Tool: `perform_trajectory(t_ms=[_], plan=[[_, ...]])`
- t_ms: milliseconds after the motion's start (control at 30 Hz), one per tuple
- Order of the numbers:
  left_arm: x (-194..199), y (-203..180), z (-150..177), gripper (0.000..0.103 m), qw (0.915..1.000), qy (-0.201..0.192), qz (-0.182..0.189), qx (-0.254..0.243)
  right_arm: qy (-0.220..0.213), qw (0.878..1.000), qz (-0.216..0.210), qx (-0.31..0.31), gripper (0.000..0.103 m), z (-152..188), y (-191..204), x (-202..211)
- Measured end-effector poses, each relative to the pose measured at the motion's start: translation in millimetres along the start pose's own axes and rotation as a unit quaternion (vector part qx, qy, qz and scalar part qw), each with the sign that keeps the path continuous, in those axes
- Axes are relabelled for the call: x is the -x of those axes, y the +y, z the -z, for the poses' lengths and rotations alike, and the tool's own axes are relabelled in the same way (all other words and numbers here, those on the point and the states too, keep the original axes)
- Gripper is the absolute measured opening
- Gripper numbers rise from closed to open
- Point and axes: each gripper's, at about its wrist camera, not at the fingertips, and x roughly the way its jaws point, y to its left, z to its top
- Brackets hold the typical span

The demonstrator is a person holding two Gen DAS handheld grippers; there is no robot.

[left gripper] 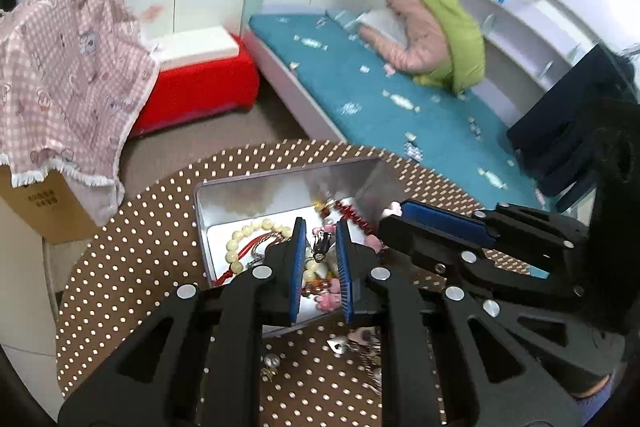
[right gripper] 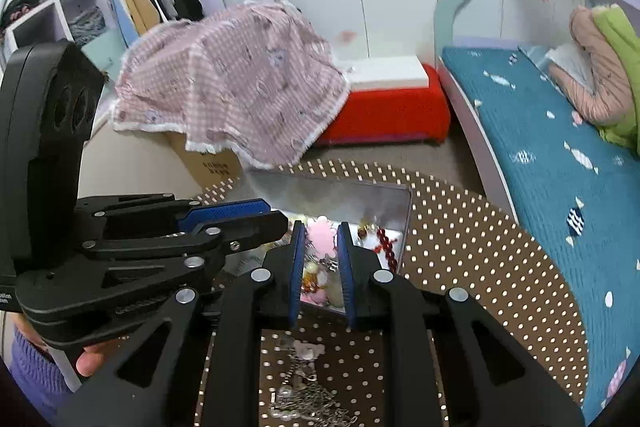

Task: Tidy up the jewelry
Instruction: 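Carry both charms over the box and open both grippers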

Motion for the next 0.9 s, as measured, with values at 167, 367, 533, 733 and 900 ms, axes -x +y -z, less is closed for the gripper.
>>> perform_trajectory(t_ms=[167, 367, 533, 733, 900], plan=[[-19, 4, 8, 0.016, 0.9998, 0.015, -0.013, 0.005, 0.016, 1.0, 0.002, 0.0, 0.015, 4, 0, -13], [-19, 6, 12, 0.019, 0.9995, 0.013, -0.028, 0.001, 0.022, 1.0, 0.003, 0.001, 0.015, 6, -1, -16], [-12, 2, 12, 0.023, 0.9996, 0.005, -0.027, 0.003, 0.018, 1.0, 0.006, -0.002, 0.016, 5, -1, -12], [13, 4, 13, 0.032, 0.9996, -0.015, -0.025, 0.002, 0.003, 1.0, 0.001, 0.0, 0.026, 7, 0, 8], [57, 7, 22, 0.052, 0.9973, -0.062, -0.037, -0.017, -0.021, 1.0, 0.002, 0.014, 0.038, 16, 5, 39]])
